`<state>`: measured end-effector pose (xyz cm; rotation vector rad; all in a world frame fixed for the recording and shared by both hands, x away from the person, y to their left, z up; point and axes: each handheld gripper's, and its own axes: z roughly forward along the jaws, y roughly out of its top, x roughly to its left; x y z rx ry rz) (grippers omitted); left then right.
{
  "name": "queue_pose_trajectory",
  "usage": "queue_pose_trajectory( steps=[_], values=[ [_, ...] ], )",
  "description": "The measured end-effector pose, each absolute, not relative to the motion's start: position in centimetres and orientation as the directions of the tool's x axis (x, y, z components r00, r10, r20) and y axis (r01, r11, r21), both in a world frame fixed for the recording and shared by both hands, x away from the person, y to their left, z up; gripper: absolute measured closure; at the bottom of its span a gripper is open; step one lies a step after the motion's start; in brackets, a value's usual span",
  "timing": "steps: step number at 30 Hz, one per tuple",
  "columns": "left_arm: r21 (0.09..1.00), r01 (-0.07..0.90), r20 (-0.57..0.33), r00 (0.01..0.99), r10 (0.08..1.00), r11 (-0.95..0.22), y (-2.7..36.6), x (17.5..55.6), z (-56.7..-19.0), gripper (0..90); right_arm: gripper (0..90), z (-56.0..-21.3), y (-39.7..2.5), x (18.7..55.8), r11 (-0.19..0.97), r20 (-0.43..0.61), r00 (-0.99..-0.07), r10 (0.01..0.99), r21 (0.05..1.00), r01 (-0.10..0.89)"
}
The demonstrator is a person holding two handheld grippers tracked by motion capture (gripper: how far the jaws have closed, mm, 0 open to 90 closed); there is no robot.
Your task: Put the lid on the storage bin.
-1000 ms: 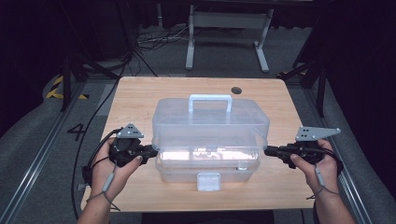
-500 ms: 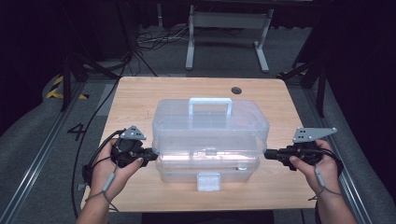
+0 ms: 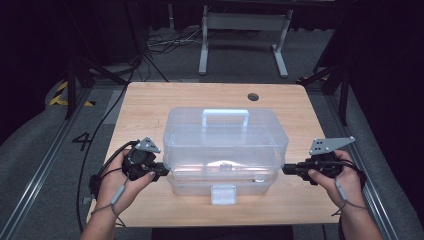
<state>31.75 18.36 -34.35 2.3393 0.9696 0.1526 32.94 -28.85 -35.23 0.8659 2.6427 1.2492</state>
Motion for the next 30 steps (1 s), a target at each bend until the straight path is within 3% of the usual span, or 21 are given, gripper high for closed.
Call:
queue_pose_trajectory(
  steps=[30],
  values=[
    [0.431, 0.615, -0.096, 0.759, 0.644, -0.66, 17.5, 31.8, -35.4, 77.8, 89.5, -36.6, -27.8, 33.3, 0.619, 0.15, -0.851, 0.504, 0.624, 0.477]
  ],
)
